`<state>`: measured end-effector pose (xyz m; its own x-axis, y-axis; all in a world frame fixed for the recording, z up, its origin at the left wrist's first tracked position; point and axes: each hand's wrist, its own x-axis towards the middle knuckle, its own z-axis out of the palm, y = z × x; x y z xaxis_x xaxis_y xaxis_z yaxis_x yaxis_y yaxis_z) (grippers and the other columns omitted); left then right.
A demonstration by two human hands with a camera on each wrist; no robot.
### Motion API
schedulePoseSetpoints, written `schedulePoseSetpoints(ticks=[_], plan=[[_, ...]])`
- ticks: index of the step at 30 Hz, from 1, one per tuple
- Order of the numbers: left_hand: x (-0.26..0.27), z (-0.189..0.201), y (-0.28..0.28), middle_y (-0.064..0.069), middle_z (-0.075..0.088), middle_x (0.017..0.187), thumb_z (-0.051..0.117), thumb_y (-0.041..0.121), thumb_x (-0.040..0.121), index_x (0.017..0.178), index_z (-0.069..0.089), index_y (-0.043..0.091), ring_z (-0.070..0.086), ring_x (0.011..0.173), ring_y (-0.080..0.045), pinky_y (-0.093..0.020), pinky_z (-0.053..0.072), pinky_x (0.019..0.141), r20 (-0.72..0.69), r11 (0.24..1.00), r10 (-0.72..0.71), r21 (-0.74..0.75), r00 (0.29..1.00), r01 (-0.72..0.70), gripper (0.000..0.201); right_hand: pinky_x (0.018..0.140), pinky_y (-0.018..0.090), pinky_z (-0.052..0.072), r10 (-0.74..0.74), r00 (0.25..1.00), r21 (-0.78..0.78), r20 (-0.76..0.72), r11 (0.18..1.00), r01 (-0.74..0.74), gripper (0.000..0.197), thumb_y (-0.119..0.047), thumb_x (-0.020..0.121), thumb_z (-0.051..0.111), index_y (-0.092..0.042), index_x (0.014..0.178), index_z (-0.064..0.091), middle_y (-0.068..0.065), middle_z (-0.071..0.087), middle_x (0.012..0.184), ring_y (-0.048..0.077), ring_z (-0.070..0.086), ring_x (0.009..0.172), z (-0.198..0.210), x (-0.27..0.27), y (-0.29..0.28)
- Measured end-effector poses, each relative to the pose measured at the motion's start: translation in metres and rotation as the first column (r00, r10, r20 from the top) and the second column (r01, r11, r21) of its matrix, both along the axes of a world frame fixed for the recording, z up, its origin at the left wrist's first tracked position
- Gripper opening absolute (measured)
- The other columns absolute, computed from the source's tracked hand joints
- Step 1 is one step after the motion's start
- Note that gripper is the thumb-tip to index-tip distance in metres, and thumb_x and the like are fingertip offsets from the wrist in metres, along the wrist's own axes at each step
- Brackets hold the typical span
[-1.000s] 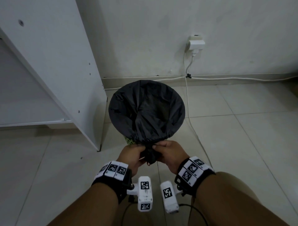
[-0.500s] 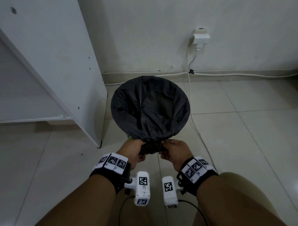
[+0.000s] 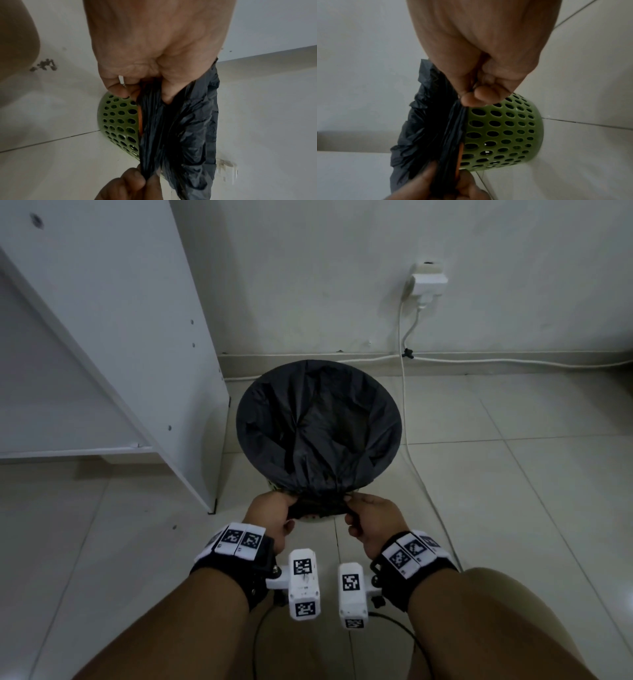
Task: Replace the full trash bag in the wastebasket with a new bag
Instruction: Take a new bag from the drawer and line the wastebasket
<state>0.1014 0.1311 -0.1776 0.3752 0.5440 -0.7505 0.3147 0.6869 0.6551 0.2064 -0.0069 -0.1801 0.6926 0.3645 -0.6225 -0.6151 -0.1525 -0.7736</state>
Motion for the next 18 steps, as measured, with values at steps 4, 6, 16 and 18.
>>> schedulePoseSetpoints(ticks=[4,6,16,18], plan=[[-0.003,-0.001,-0.005,-0.011,0.067,0.094,0.056,0.005,0.091,0.097,0.066,0.008,0.059,0.078,-0.023,-0.030,0.043,0.062,0.027,0.996,0.033,-0.079,0.999,-0.031,0.012,0.046,0.027,0.043,0.004,1.000,0.099,0.024,0.995,-0.006,0.009,-0.002,0.094,0.059,-0.002,0.090,0.068,0.012,0.066,0.072,0.019,0.056,0.053,0.001,-0.007,-0.008],[-0.005,-0.001,-0.009,-0.011,0.068,0.093,0.055,0.006,0.092,0.103,0.066,0.006,0.060,0.074,-0.022,-0.030,0.043,0.061,0.045,0.993,0.056,-0.104,0.997,-0.051,0.016,0.049,0.027,0.050,0.000,1.000,0.162,0.022,0.987,-0.004,0.010,0.000,0.096,0.055,-0.006,0.090,0.061,0.012,0.069,0.076,0.021,0.064,0.058,0.000,-0.011,-0.013],[-0.016,0.003,-0.025,-0.009,0.066,0.092,0.050,0.005,0.096,0.099,0.066,0.010,0.057,0.079,-0.020,-0.028,0.045,0.066,0.199,0.988,0.150,-0.078,0.968,-0.137,0.016,0.083,0.036,0.058,0.154,0.981,0.090,0.122,0.982,-0.165,0.023,0.001,0.098,0.047,0.002,0.102,0.069,0.021,0.071,0.107,0.031,0.070,0.100,0.001,-0.017,-0.013],[-0.021,0.004,-0.031,-0.009,0.068,0.089,0.050,0.007,0.097,0.095,0.066,0.010,0.059,0.081,-0.021,-0.029,0.044,0.072,0.257,0.994,0.109,-0.016,0.960,-0.109,0.016,0.083,0.038,0.054,0.224,0.967,0.029,0.122,0.973,-0.229,0.025,-0.016,0.100,0.052,-0.003,0.114,0.068,0.014,0.070,0.115,0.027,0.066,0.110,-0.001,-0.020,-0.006]])
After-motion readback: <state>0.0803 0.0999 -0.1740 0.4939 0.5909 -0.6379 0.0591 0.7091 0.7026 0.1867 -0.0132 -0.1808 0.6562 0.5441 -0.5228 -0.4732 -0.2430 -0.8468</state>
